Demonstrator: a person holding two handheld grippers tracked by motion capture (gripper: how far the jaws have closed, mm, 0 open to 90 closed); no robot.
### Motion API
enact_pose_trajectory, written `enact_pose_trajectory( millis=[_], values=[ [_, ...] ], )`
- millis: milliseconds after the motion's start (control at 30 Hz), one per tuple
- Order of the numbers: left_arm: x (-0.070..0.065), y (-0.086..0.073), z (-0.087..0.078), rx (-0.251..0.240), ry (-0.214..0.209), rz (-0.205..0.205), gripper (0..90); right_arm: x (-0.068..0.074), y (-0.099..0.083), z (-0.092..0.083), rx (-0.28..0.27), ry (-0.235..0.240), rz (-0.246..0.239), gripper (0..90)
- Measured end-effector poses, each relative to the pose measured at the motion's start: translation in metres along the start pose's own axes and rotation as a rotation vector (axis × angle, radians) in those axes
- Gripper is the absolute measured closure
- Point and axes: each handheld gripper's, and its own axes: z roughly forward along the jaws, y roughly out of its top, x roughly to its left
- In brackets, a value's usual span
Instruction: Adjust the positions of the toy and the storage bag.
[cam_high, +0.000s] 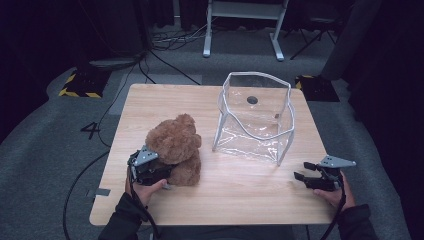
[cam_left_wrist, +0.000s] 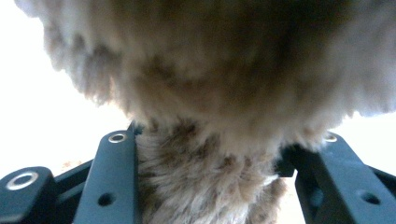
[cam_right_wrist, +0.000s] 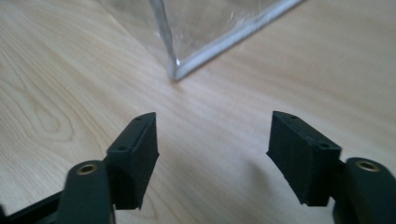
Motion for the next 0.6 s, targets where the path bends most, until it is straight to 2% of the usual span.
enact_pose_trajectory(
  millis=[100, 167, 267, 300, 433, 533, 600],
  values=[
    [0.004, 0.003, 0.005, -0.006, 0.019, 0.001, 49.9, 0.004, 0.017, -0.014, -0.079, 0.016, -0.020, 38.3],
    [0.008, 0.005, 0.009, -0.007, 0.022, -0.004, 49.7, 0.008, 0.032, -0.024, -0.137, 0.057, -0.021, 38.9],
    [0.011, 0.008, 0.012, -0.004, 0.018, -0.013, 49.3, 0.019, 0.056, -0.034, -0.165, 0.046, -0.096, 39.9],
    [0.011, 0.009, 0.013, -0.003, 0.016, -0.011, 49.1, 0.022, 0.067, -0.039, -0.179, 0.063, -0.111, 40.0],
    [0.012, 0.010, 0.015, 0.003, 0.000, -0.008, 48.5, 0.028, 0.095, -0.049, -0.196, 0.100, -0.155, 39.0],
    [0.013, 0.010, 0.014, 0.003, -0.006, -0.010, 48.5, 0.033, 0.114, -0.055, -0.210, 0.091, -0.194, 38.5],
    [0.014, 0.009, 0.014, 0.002, -0.010, -0.014, 48.5, 0.035, 0.123, -0.059, -0.221, 0.093, -0.201, 38.4]
  ],
)
